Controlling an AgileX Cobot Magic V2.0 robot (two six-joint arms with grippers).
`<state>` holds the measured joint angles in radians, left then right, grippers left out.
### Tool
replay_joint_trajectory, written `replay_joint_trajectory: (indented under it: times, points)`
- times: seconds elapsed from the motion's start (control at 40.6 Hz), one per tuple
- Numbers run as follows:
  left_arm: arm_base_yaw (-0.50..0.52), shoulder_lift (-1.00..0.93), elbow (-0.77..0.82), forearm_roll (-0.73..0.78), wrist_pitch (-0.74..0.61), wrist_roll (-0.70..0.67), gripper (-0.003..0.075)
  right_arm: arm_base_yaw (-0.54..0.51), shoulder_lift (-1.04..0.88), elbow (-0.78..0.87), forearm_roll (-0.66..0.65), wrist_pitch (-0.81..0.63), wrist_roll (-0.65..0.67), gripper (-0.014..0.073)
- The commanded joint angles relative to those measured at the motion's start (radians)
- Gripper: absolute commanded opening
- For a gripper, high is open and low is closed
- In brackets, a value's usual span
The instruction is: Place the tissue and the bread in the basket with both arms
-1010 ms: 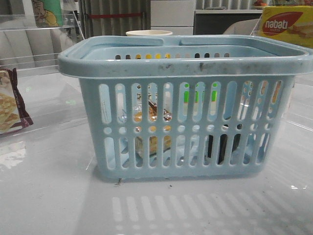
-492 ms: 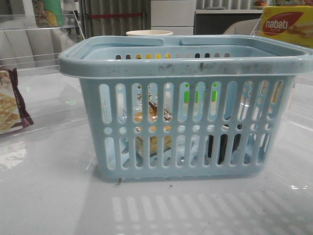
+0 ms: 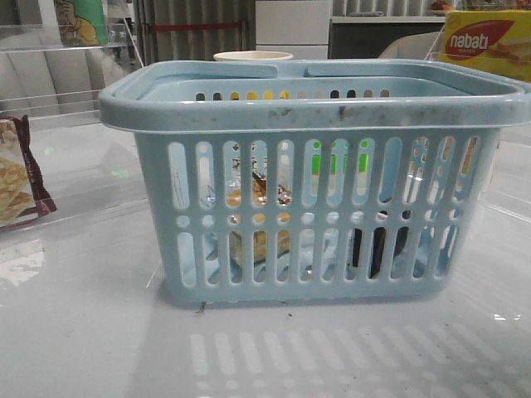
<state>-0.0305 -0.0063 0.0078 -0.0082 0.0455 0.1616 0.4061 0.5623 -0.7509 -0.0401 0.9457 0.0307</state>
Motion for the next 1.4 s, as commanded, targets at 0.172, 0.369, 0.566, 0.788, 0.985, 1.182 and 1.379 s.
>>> replay_joint_trajectory:
  times: [0.172, 0.369, 0.566, 0.788, 0.985, 1.182, 1.379]
  points:
    - [0.002, -0.018, -0.002, -0.007, -0.088, -0.009, 0.0091, -0.003, 0.004, -0.025, -0.016, -0.060, 0.002, 0.0057]
    - [0.002, -0.018, -0.002, -0.007, -0.088, -0.009, 0.0091, -0.049, -0.062, 0.020, -0.038, -0.113, -0.007, 0.0057]
    - [0.002, -0.018, -0.002, -0.007, -0.088, -0.009, 0.0091, -0.231, -0.210, 0.206, -0.064, -0.393, -0.008, 0.0057]
    - [0.002, -0.018, -0.002, -0.007, -0.088, -0.009, 0.0091, -0.380, -0.388, 0.464, -0.059, -0.634, -0.008, 0.0057]
    - [0.002, -0.018, -0.002, -0.007, -0.088, -0.009, 0.0091, -0.433, -0.497, 0.653, -0.037, -0.792, -0.007, 0.0057]
    - [0.002, -0.018, -0.002, -0.007, -0.088, -0.009, 0.0091, -0.439, -0.589, 0.780, -0.021, -0.931, -0.007, 0.0057]
    - [0.002, -0.017, -0.002, -0.007, -0.088, -0.009, 0.0091, -0.441, -0.590, 0.780, -0.021, -0.946, -0.007, 0.0057]
